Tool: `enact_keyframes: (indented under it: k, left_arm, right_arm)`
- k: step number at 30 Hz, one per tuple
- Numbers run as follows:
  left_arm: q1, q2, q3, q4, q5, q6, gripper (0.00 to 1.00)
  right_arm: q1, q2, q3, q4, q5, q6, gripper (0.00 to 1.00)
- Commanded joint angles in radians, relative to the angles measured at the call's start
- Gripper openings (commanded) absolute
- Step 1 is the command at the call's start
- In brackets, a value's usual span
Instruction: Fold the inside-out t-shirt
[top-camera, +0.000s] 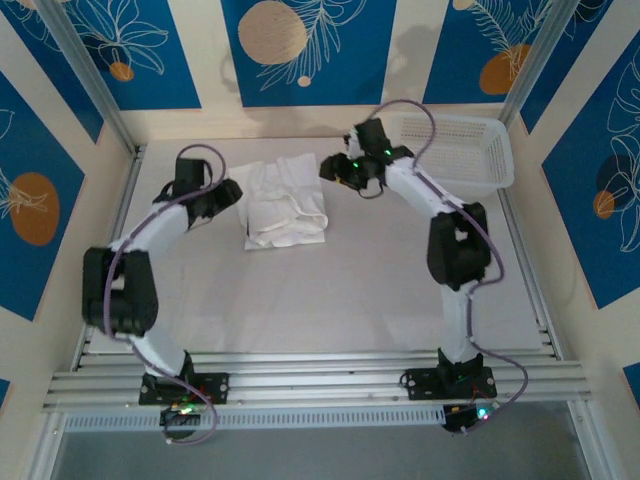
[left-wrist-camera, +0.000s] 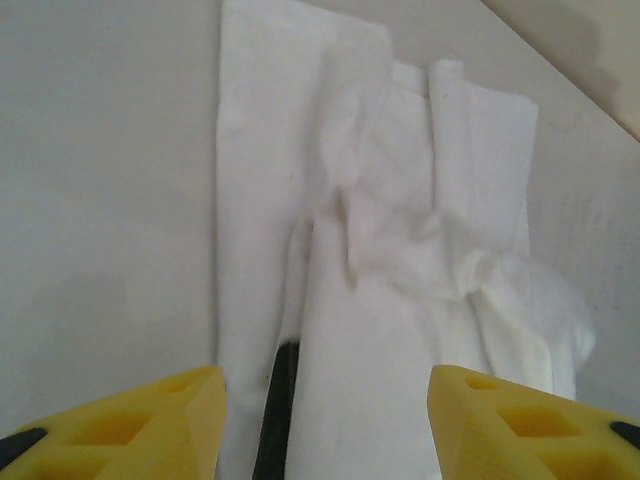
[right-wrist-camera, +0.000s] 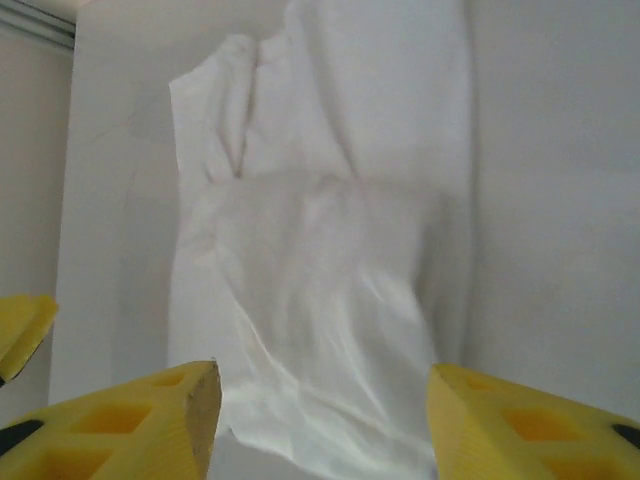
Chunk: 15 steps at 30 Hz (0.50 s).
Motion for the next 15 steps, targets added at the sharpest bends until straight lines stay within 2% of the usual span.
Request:
enact_keyframes:
  k: [1, 3, 7, 15]
  left_arm:
    - [-0.007, -0.071, -0.166, 0.038, 0.051, 0.001, 0.55]
    - [-0.023, -0.062, -0.219, 0.047, 0.09, 0.003, 0.53]
    - [-0.049, -0.04, -0.259, 0.078, 0.105, -0.019, 0.47]
    - [-0.058, 0.057, -0.256, 0.182, 0.147, -0.09, 0.26]
  right_arm:
    - [-0.001, -0.115, -0.254, 0.165, -0.062, 0.043, 0.56]
    - [0.011, -0.124, -0.346, 0.206, -0.087, 0.061, 0.53]
    - [0.038, -0.085, -0.42, 0.247, -0.085, 0.082, 0.5]
    - [0.097, 0.048, -0.335, 0.24, -0.123, 0.092, 0.38]
